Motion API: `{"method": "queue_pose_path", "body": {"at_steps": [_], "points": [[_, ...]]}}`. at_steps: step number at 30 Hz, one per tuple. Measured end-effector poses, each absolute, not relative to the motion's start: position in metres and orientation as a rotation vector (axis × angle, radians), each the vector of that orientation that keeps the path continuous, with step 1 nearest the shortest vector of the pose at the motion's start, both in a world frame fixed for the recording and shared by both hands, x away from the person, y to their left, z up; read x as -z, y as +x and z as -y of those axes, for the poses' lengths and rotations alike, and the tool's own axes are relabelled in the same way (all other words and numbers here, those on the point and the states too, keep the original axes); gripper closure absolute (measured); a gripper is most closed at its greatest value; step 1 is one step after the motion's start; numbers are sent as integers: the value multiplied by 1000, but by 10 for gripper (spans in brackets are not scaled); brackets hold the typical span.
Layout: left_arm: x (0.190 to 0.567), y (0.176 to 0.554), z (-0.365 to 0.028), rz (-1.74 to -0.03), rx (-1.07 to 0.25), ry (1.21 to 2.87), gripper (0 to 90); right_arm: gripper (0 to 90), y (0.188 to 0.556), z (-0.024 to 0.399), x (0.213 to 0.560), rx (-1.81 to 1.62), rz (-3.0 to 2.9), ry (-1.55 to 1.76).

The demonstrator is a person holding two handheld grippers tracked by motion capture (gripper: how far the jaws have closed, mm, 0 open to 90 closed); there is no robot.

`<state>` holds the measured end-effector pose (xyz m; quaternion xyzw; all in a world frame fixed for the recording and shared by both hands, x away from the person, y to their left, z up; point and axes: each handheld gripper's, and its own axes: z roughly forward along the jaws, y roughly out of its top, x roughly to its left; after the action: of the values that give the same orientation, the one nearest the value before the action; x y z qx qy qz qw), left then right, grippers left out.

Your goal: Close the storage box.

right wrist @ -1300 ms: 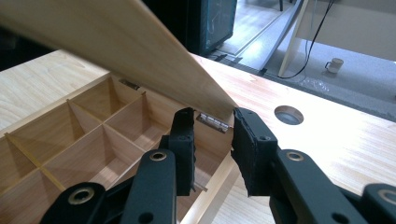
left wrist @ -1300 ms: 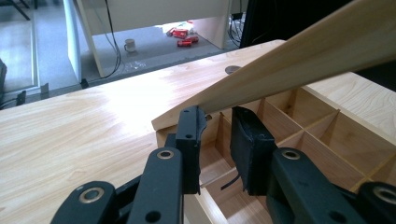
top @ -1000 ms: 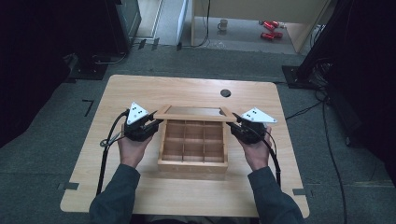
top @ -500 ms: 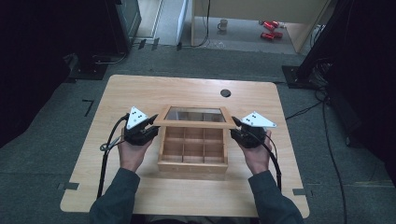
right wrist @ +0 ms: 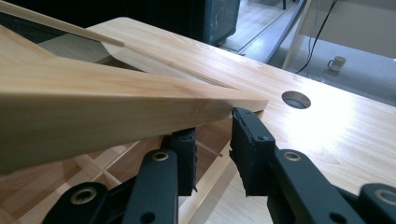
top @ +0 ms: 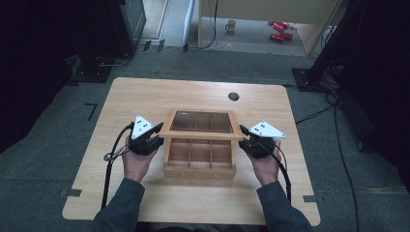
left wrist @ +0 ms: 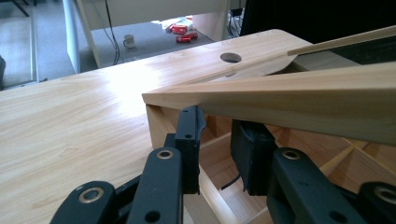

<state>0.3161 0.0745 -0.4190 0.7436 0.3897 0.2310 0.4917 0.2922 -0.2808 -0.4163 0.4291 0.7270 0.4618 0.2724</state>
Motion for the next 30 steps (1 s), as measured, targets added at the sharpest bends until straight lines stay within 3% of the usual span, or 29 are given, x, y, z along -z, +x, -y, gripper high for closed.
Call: {"method": "queue_pose_path", "body": {"at_steps": [30], "points": [[434,295,-79,-927,-542,1815,734,723,266,282,432,-1266,-1962,1140]]}}
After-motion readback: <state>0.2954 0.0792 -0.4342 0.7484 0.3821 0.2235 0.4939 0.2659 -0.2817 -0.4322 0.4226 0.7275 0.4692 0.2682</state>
